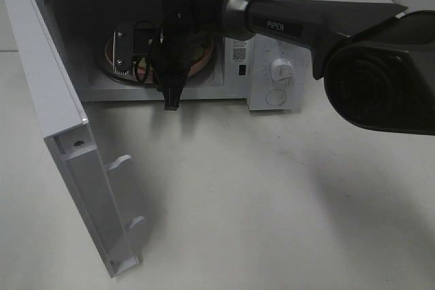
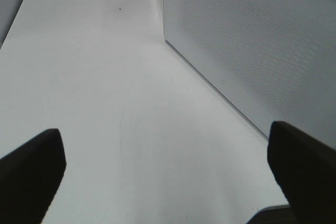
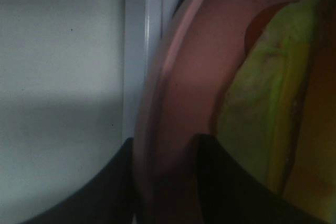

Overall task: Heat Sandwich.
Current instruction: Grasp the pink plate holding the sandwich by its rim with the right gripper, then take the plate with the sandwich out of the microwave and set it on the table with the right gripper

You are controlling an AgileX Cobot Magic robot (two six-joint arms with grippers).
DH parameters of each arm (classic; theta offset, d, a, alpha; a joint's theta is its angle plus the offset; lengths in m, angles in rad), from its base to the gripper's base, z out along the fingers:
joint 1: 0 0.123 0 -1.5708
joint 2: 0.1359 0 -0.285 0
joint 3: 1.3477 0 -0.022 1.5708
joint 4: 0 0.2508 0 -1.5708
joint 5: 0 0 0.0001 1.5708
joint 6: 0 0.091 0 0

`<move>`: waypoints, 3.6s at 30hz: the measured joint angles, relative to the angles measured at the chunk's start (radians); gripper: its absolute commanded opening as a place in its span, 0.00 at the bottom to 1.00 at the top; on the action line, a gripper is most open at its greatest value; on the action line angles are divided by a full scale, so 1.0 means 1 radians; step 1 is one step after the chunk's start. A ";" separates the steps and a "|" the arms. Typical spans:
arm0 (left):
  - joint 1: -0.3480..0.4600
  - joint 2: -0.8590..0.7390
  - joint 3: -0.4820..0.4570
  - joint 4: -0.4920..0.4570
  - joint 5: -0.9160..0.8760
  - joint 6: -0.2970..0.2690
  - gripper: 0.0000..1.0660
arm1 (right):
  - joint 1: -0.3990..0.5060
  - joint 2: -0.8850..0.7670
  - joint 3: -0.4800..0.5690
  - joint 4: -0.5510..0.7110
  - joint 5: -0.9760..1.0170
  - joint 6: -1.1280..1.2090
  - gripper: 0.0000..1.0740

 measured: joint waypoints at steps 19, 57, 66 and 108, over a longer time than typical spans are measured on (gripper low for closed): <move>0.000 0.000 0.000 0.000 0.000 0.000 0.97 | -0.001 -0.063 0.076 -0.012 0.023 -0.017 0.00; 0.000 0.000 0.000 0.000 0.000 0.000 0.97 | 0.013 -0.429 0.708 -0.181 -0.313 -0.187 0.01; 0.000 0.000 0.000 0.000 0.000 0.000 0.97 | 0.014 -0.512 0.855 -0.237 -0.428 -0.190 0.01; 0.000 0.000 0.000 0.000 0.000 0.000 0.97 | 0.041 -0.945 1.377 -0.295 -0.475 -0.171 0.01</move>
